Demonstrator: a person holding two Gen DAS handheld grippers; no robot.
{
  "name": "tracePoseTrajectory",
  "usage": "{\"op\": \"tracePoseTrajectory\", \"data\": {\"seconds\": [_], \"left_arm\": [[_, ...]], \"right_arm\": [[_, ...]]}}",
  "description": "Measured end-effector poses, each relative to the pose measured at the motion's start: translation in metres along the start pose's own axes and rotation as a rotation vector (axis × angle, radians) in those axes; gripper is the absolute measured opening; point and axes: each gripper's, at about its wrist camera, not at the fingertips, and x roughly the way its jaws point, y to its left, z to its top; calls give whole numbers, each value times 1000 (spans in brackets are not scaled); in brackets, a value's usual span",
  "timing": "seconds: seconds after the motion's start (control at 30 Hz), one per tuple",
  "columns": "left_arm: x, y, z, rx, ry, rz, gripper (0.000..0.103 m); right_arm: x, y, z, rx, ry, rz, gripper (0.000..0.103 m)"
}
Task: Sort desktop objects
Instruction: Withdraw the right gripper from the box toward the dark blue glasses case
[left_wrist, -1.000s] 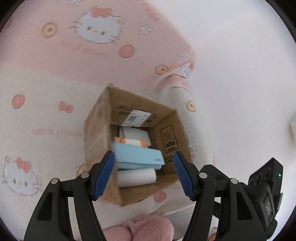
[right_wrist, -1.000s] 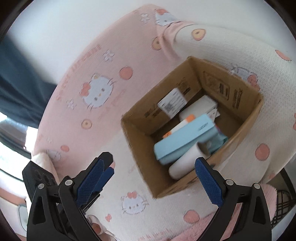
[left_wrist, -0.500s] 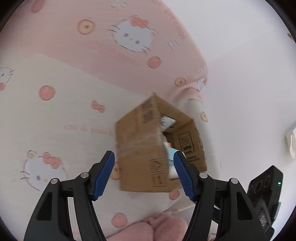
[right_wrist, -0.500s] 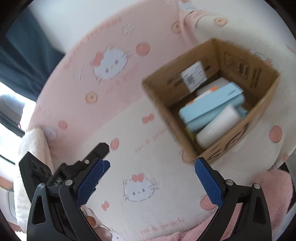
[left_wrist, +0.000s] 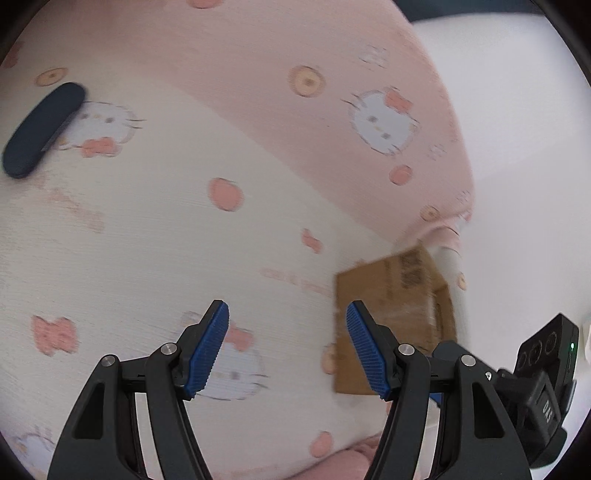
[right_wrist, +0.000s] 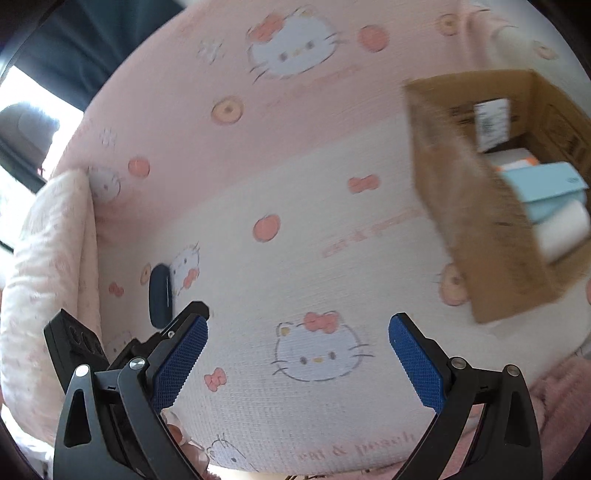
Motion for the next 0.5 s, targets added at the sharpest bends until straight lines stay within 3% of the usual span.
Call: {"op": "tracePoseTrajectory", "data": {"seconds": [0.37, 0.5], "left_arm": [[-12, 74, 22, 88, -53, 160, 70], [-18, 90, 29, 185, -94, 296, 70]], "right_arm": [[100, 68, -8, -106, 144, 37, 99], [122, 91, -8, -108, 136, 97, 99]]}}
